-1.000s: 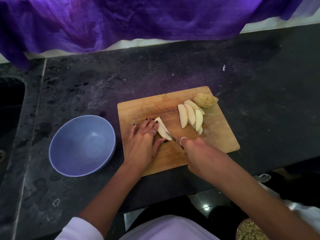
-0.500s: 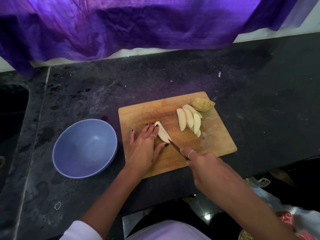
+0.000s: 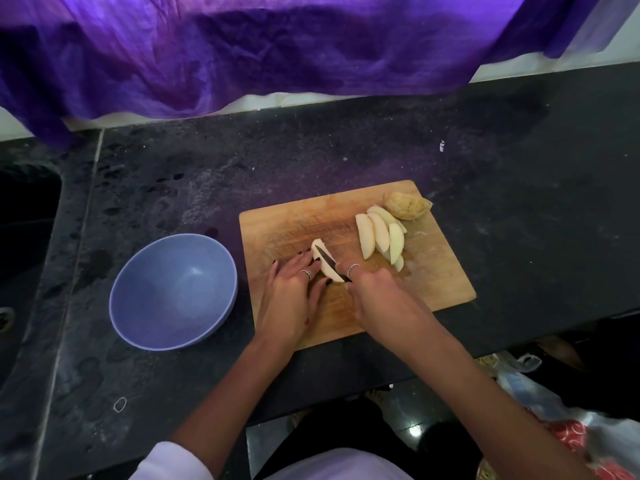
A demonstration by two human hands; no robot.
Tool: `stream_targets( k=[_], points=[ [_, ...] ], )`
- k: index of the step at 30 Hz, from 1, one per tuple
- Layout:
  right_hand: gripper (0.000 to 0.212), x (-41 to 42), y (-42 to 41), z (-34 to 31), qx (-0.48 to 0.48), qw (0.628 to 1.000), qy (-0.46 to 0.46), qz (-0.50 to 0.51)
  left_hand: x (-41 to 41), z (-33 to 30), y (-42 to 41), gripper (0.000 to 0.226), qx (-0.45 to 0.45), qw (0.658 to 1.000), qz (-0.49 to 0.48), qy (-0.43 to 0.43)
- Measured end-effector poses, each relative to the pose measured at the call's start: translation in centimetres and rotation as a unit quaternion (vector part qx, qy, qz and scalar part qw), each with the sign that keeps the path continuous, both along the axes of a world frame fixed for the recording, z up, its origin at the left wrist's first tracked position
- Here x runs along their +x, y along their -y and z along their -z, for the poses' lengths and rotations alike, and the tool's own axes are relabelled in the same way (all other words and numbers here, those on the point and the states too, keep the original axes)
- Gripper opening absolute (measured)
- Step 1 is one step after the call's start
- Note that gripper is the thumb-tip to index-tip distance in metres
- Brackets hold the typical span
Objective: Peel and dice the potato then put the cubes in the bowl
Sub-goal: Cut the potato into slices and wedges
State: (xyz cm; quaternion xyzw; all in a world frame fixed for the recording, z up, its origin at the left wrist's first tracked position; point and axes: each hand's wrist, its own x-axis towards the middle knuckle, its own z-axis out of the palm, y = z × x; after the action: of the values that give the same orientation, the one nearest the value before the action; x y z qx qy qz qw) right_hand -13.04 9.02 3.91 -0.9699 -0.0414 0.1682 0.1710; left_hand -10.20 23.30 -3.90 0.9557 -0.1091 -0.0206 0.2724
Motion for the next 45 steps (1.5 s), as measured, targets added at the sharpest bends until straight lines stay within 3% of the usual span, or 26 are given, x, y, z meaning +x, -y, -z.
stream_targets(
  k=[9, 14, 22, 30, 39, 45],
  points=[
    [0.039, 1.1, -0.2, -0.1, -0.025, 0.999, -0.011, -0.024, 0.4, -0.9, 0.1, 0.041, 0.044, 0.999, 0.011, -0.030],
    [0.027, 1.3, -0.6, -1.1, -0.066, 0.996, -0.024, -0.057, 0.4, -1.2, 0.3, 0.042, 0.070, 0.996, 0.010, -0.050],
    [0.041, 2.3, -1.7, -1.8, -0.071, 0.994, -0.029, -0.081, 0.3, -1.3, 0.2, 0.043, 0.105, 0.993, 0.020, -0.054],
    [0.017, 3.1, -1.3, -2.3, -0.062, 0.995, -0.073, -0.039, -0.4, -1.1, 0.8, 0.044, 0.155, 0.987, 0.004, -0.046],
    [0.012, 1.8, -0.3, -1.9, -0.058, 0.994, -0.085, -0.030, -0.4, -0.6, 1.0, 0.046, 0.166, 0.985, -0.006, -0.045],
    [0.039, -0.2, 0.7, -1.9, -0.055, 0.991, -0.118, -0.027, -0.4, -0.6, 1.0, 0.044, 0.178, 0.983, -0.004, -0.033]
  ],
)
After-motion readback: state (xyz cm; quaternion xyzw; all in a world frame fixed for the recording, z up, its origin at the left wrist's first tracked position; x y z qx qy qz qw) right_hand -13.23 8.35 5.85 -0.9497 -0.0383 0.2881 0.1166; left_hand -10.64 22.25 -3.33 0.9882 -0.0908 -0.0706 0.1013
